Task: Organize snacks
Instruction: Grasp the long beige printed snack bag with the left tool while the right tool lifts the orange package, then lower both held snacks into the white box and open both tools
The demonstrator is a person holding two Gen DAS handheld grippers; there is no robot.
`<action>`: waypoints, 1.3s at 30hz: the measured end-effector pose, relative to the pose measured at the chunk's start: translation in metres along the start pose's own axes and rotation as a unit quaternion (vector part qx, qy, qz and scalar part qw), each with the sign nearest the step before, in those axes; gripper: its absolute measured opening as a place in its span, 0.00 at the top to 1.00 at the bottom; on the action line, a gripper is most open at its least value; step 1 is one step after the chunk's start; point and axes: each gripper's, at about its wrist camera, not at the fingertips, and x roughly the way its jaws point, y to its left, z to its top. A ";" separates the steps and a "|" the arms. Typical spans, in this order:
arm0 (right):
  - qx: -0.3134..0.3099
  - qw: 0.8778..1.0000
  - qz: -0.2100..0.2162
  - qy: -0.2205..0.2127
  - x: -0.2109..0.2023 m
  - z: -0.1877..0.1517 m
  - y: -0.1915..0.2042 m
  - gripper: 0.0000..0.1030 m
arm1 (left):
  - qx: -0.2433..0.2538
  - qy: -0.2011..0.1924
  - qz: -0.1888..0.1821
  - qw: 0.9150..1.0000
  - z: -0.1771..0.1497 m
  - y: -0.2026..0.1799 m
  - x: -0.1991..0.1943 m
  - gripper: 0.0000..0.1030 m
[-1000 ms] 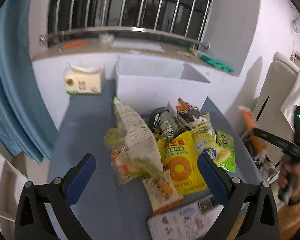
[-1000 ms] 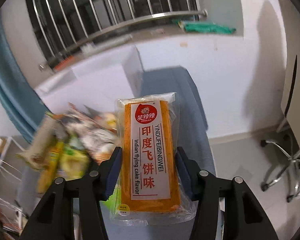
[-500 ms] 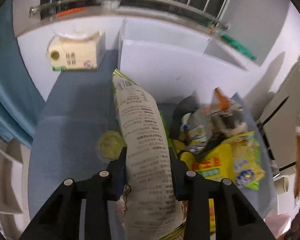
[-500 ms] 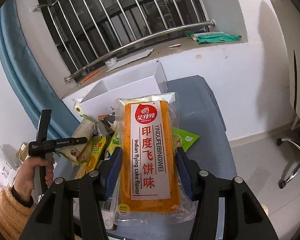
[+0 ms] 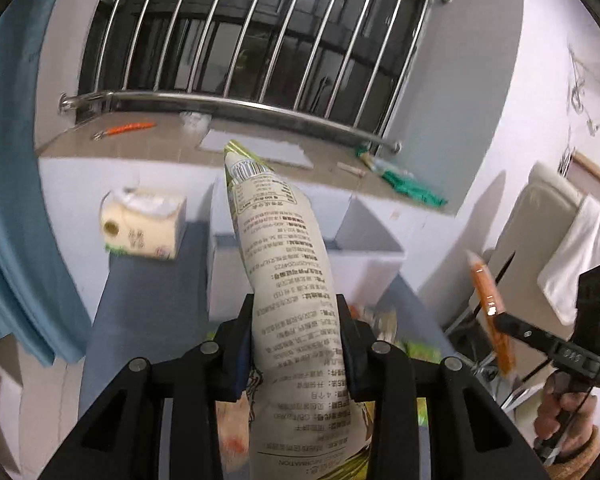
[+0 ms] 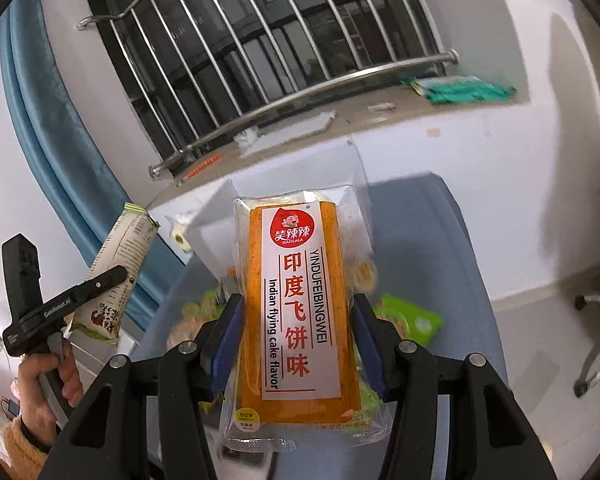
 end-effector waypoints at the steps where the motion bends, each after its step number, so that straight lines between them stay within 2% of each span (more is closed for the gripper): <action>1: -0.003 1.000 0.000 0.001 0.007 0.011 0.002 0.44 | -0.001 0.000 -0.001 1.000 0.009 0.001 0.006 0.62; 3: -0.007 1.000 -0.002 0.003 0.024 0.032 0.007 0.44 | -0.003 -0.001 -0.002 1.000 0.033 0.000 0.025 0.62; 7: -0.009 1.000 -0.012 0.010 0.068 0.082 0.011 0.44 | -0.004 0.022 0.011 1.000 0.072 0.004 0.074 0.62; 9: -0.021 0.999 -0.033 0.019 0.097 0.107 0.014 0.44 | -0.001 0.037 0.025 0.999 0.087 0.004 0.104 0.62; 13: -0.042 0.996 -0.067 0.031 0.151 0.149 0.016 0.44 | 0.029 0.062 0.055 0.996 0.106 0.002 0.149 0.62; 17: -0.028 0.994 -0.091 0.050 0.188 0.175 0.007 0.43 | 0.037 0.073 0.071 0.994 0.116 0.008 0.179 0.60; 19: -0.024 0.994 -0.087 0.055 0.200 0.182 0.003 0.39 | 0.049 0.089 0.073 0.992 0.115 0.008 0.187 0.49; 20: -0.022 0.994 -0.086 0.060 0.207 0.186 0.001 0.27 | 0.060 0.104 0.082 0.989 0.113 0.007 0.193 0.26; 21: -0.019 0.994 -0.087 0.064 0.210 0.188 0.000 0.19 | 0.067 0.106 0.095 0.988 0.111 0.006 0.194 0.01; 22: -0.014 0.994 -0.079 0.071 0.213 0.188 -0.003 0.01 | 0.070 0.105 0.103 0.987 0.110 0.006 0.193 0.00; 23: -0.010 0.994 -0.078 0.072 0.214 0.189 -0.003 0.00 | 0.075 0.097 0.109 0.986 0.108 0.006 0.189 0.00; 28: -0.017 0.996 -0.089 0.020 0.190 0.184 0.000 0.00 | 0.081 0.070 0.109 0.988 0.102 0.003 0.163 0.00; 35: -0.060 0.996 -0.058 -0.010 0.139 0.168 0.022 0.00 | 0.091 0.008 0.068 0.993 0.095 -0.011 0.096 0.00; 39: -0.084 0.995 -0.039 -0.031 0.102 0.151 0.037 0.00 | 0.097 -0.008 0.051 0.994 0.082 -0.024 0.059 0.00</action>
